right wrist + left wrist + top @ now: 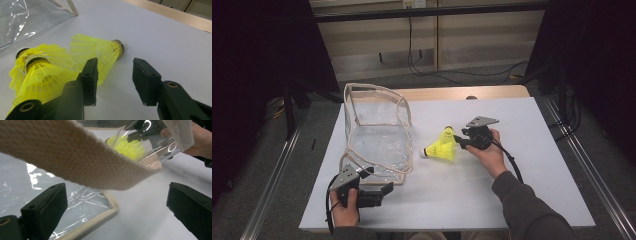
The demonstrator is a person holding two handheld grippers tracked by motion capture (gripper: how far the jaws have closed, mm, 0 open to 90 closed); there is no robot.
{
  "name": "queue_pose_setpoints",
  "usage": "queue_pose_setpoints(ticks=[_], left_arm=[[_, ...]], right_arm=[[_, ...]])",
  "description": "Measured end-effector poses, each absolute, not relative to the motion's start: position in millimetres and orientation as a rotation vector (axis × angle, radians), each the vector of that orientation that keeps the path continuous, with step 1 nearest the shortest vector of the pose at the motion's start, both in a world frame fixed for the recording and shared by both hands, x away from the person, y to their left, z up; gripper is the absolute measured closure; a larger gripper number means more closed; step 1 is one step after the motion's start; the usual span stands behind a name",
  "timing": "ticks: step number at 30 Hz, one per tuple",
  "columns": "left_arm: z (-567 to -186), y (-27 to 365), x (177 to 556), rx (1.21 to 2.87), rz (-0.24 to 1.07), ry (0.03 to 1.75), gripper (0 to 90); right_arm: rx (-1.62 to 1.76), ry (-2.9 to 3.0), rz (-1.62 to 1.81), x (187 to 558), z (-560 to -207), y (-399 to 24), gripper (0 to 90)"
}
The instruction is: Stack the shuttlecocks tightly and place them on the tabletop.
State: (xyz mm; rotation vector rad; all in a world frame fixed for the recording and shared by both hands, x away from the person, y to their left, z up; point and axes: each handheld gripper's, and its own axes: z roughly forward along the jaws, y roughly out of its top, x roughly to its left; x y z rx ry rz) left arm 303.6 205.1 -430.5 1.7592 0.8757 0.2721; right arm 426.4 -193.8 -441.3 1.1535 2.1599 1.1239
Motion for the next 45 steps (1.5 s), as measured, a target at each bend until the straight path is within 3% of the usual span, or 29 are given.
queue_pose_setpoints(ticks=[18,45], left_arm=[[-431.5,205.4,304.0,1.765,0.273,0.882,3.4],[-430.7,206.2,303.5,1.770,0.275,0.878,3.4]], right_arm=[[1.149,2.157,1.105,432.8,-446.7,-198.9,88.1],[1.139,2.121,1.074,431.4,-438.4,-211.9,90.0]])
